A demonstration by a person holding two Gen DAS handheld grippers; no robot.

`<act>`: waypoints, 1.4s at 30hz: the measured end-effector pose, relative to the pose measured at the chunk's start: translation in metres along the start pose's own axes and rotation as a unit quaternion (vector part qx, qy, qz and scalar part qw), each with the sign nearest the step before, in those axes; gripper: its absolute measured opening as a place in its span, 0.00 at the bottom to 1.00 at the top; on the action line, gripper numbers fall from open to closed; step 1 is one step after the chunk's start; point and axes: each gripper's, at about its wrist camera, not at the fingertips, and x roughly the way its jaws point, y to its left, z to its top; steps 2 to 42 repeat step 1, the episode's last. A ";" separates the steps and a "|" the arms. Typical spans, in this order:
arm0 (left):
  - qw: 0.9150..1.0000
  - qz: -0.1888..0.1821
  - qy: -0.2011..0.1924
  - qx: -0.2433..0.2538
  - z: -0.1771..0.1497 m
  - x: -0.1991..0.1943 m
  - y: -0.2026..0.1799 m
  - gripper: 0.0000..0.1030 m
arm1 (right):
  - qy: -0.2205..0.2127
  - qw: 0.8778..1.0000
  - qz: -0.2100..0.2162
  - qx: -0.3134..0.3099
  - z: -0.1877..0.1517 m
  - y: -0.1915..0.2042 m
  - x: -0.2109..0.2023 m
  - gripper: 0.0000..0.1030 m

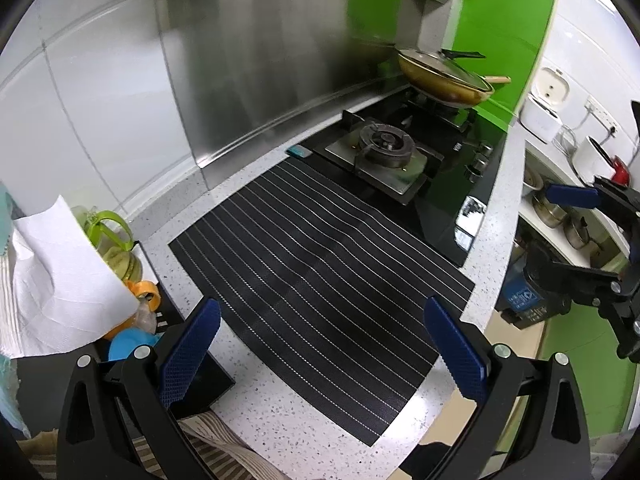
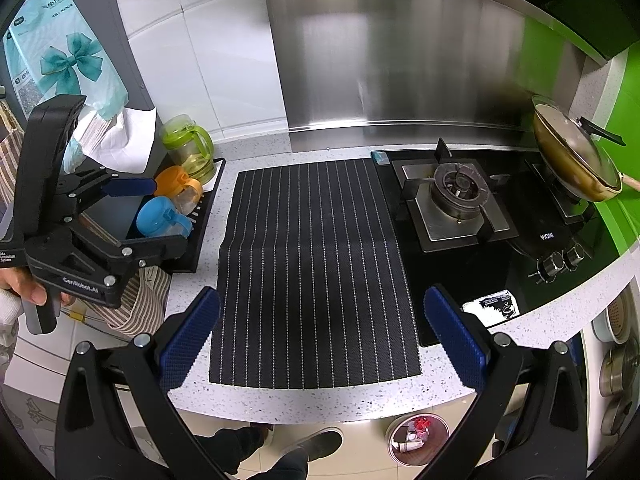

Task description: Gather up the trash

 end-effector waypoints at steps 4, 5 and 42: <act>1.000 -0.003 0.000 -0.002 0.001 0.000 0.001 0.95 | 0.000 1.000 0.000 0.000 0.000 0.000 0.000 0.97; 1.000 -0.003 0.000 -0.002 0.001 0.000 0.001 0.95 | 0.000 1.000 0.000 0.000 0.000 0.000 0.000 0.97; 1.000 -0.003 0.000 -0.002 0.001 0.000 0.001 0.95 | 0.000 1.000 0.000 0.000 0.000 0.000 0.000 0.97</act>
